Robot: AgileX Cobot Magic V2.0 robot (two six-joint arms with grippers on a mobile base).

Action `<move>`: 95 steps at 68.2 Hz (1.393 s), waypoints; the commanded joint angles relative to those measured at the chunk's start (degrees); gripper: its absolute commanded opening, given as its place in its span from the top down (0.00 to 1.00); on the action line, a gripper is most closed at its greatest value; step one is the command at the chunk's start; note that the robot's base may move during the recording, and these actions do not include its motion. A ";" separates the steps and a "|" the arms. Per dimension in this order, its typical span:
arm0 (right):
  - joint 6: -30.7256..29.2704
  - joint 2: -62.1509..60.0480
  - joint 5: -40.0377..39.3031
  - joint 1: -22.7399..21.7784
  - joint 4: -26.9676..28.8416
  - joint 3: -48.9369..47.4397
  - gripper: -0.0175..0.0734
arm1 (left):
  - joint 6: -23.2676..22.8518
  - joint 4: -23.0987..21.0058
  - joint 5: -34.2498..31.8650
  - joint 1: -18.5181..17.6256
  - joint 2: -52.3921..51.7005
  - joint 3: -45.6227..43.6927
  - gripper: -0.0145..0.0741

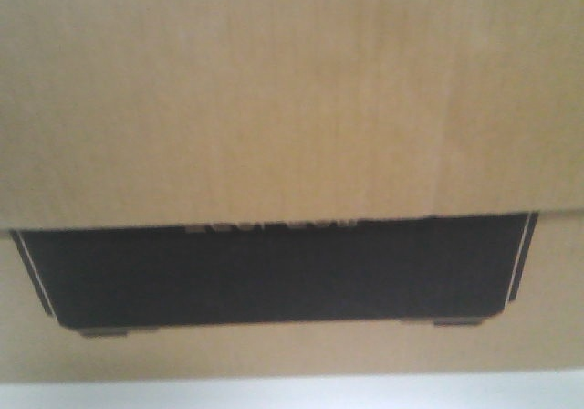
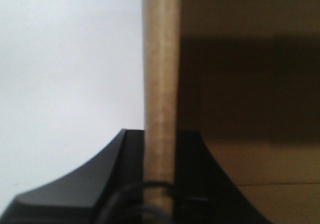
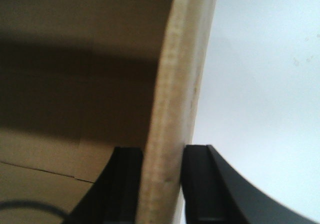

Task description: Grab box from left shelf to table start

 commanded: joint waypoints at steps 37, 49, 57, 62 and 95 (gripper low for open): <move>-1.55 3.50 -4.52 -0.33 0.50 -2.53 0.28 | -0.29 -0.12 -4.95 -0.28 3.11 -2.35 0.49; -1.55 3.50 -4.14 -0.33 -0.19 -2.53 0.12 | -0.29 -0.12 -4.86 -0.28 3.11 -2.35 0.20; -1.55 3.04 -4.12 -0.33 -0.41 -2.62 0.12 | -0.29 -0.12 -4.27 -0.28 3.11 -2.35 0.20; -1.55 2.57 -4.12 -0.33 -1.24 -3.16 0.12 | -0.29 -0.12 -3.74 -0.28 3.11 -2.43 0.20; -1.37 -1.85 2.30 -0.33 -9.28 -16.59 0.12 | 1.05 0.36 -3.59 -0.28 -8.14 -12.42 0.20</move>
